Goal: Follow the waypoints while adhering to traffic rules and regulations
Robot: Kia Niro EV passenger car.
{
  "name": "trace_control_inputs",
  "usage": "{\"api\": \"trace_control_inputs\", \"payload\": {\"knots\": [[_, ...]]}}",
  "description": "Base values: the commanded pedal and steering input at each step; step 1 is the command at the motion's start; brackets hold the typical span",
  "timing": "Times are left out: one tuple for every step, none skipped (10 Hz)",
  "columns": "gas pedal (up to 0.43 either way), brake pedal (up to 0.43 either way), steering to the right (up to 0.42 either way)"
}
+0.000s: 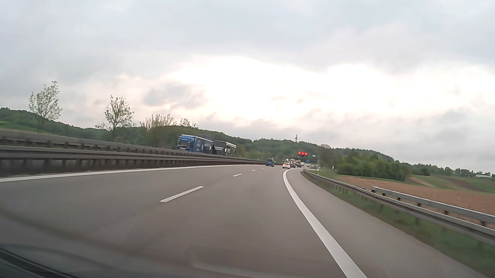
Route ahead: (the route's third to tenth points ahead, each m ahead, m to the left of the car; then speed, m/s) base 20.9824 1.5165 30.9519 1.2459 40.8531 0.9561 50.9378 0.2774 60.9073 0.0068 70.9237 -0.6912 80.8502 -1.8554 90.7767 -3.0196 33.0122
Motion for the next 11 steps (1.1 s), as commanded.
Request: {"api": "trace_control_inputs", "payload": {"knots": [[0.177,0.0,0.005],[0.177,0.0,0.005],[0.177,0.0,0.005],[0.177,0.0,0.006],[0.177,0.0,0.006],[0.177,0.0,0.006],[0.177,0.0,0.006],[0.177,0.0,0.007],[0.177,0.0,0.008],[0.177,0.0,0.009],[0.177,0.0,0.008]]}}
